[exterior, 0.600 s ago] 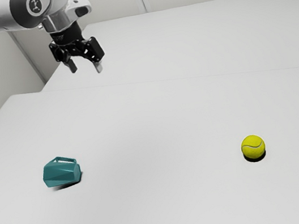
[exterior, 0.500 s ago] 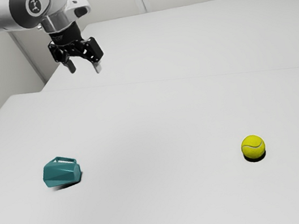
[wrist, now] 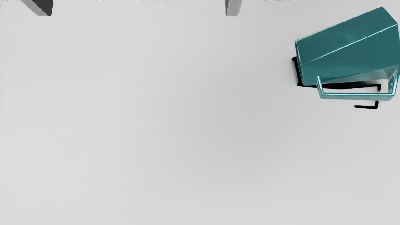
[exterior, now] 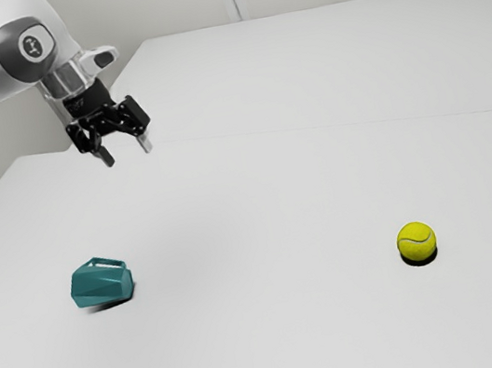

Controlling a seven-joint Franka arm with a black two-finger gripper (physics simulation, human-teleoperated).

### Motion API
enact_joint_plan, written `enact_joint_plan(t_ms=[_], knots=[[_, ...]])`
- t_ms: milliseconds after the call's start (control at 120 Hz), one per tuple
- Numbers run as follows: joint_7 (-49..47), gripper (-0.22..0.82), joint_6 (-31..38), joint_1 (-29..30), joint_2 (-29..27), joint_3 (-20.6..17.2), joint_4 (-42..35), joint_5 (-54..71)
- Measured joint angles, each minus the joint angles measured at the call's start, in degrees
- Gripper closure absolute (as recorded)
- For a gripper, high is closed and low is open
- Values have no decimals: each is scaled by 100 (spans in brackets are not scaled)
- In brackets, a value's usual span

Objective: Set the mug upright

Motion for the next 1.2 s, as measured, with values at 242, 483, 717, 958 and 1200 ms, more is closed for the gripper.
enact_joint_plan(t_ms=[242, 483, 717, 958, 1200], knots=[[34, 0, -36, 587, 87, -34, -624, -472], [993, 0, 278, 1349, 46, -39, -1298, -921], [2234, 0, 581, 2025, -33, -40, -1954, -1247], [3319, 0, 731, 2751, 118, -22, -2169, -1448], [4151, 0, 843, 3194, 771, -22, -1883, -1468]])
